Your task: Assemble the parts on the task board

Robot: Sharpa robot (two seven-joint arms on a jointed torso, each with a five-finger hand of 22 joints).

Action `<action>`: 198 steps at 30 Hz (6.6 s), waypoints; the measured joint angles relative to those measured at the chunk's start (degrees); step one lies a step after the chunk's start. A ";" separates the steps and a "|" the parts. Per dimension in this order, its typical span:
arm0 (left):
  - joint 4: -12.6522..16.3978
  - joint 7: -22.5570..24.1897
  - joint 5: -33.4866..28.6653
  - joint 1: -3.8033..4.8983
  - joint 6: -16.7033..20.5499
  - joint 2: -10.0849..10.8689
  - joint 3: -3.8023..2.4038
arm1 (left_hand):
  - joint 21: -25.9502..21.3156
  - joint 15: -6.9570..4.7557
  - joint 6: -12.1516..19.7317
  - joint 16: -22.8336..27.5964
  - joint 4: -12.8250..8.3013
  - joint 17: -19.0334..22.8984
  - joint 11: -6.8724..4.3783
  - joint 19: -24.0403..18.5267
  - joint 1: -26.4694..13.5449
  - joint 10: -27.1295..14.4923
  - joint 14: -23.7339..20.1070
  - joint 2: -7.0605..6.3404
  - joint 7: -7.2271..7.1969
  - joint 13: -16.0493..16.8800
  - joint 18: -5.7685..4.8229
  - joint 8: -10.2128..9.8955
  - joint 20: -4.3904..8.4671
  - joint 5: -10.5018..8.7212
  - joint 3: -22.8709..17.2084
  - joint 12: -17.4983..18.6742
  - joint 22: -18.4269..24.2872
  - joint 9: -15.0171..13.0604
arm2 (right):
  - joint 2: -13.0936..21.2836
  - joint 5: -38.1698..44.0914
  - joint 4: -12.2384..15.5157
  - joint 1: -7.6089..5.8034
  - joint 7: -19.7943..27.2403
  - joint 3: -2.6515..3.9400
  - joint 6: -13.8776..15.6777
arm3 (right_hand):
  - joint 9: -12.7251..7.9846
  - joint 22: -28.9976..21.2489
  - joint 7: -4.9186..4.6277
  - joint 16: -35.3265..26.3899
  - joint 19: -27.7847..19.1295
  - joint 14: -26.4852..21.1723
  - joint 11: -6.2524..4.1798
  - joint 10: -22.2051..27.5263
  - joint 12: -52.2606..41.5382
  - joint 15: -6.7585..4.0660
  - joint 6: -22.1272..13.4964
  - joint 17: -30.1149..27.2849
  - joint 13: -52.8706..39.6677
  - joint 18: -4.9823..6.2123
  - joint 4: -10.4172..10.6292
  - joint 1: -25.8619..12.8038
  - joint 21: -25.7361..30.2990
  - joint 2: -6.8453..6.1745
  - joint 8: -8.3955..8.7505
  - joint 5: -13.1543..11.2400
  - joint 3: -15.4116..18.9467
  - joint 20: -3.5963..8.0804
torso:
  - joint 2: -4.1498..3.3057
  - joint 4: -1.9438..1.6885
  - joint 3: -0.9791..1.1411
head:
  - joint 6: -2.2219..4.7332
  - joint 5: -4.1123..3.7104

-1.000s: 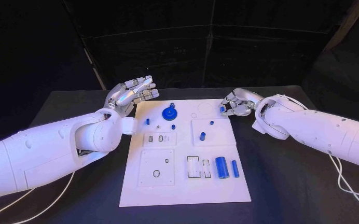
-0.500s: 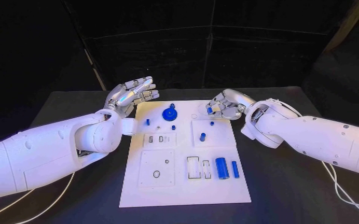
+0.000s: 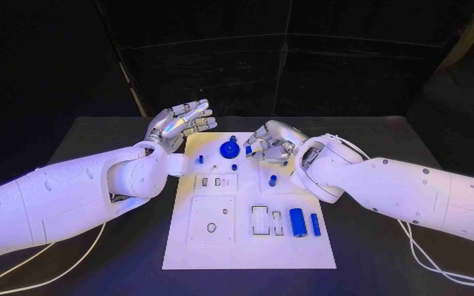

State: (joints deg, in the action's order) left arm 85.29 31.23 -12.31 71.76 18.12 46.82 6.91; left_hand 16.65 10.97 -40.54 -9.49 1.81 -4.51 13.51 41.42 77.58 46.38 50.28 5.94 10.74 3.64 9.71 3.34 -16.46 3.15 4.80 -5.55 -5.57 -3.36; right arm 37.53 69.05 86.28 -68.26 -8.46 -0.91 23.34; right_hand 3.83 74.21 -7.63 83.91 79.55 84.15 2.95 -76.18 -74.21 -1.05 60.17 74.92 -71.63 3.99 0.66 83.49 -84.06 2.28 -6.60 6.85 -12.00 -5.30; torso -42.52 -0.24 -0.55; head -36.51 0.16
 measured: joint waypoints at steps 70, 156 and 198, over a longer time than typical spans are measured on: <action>-0.48 -0.45 0.00 0.01 -0.33 -0.77 0.00 | 0.00 0.00 0.00 0.00 0.00 -0.01 0.00 0.00 0.00 0.00 0.00 0.00 0.00 0.00 0.00 0.00 0.00 0.00 0.00 0.00 0.02 0.00 | -9.41 6.84 -1.74 4.05 -9.87 -1.57 -2.88 | 0.14 -0.36 0.02 -0.01 0.00 0.00 -0.19 -0.19 0.21 0.01 0.05 0.02 0.26 0.00 0.17 -2.53 0.01 -1.99 -0.49 0.95 -2.00 0.00 | -0.01 -0.02 0.03 | -2.86 2.48; -1.43 -0.93 0.09 0.01 -0.96 -0.93 0.00 | 0.00 -0.29 -1.14 -0.47 -0.73 0.04 -0.30 0.97 0.00 1.00 1.40 0.00 0.19 0.00 0.00 0.29 0.20 0.00 -0.07 -0.52 0.19 -0.08 | -7.65 4.74 -1.74 4.77 -3.08 -1.85 1.11 | -0.09 -1.18 -2.87 0.28 -0.61 -0.21 2.19 2.38 1.49 1.46 -9.64 -0.02 1.70 0.00 1.73 -7.79 0.47 -7.23 2.67 2.16 4.04 -1.47 | 0.04 0.02 0.05 | -2.83 2.48; 0.61 -40.39 51.55 3.11 -16.88 1.24 -0.03 | 50.74 -13.23 -19.72 -69.06 1.29 -68.42 -11.12 35.23 -4.02 24.00 33.72 2.95 -3.37 21.61 -3.07 2.97 12.71 0.41 2.69 -19.98 -40.33 -4.71 | 10.54 -35.30 -2.64 -7.25 22.53 -1.72 -1.23 | 0.08 -56.18 -2.43 -20.95 -28.65 -13.05 3.62 10.12 65.03 3.98 -2.45 -2.90 61.91 6.26 5.23 -0.58 49.76 -7.87 2.02 4.59 -1.24 -3.72 | 2.61 -0.25 1.11 | -3.42 3.35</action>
State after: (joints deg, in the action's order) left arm 85.90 -9.16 39.24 74.87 1.24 48.06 6.88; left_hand 67.39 -2.26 -60.26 -78.55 3.10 -72.93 2.39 76.65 73.56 70.38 84.00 8.90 7.37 25.25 6.64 6.32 -3.75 3.55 7.50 -25.53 -45.91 -8.07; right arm 48.07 33.76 83.65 -75.51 14.07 -2.63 22.10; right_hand 3.91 18.03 -10.06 62.96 50.90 71.10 6.57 -66.06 -9.19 2.93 57.72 72.02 -9.72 10.25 5.89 82.92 -34.30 -5.59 -4.58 11.44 -13.24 -9.02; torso -39.91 -0.49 0.55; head -39.93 3.52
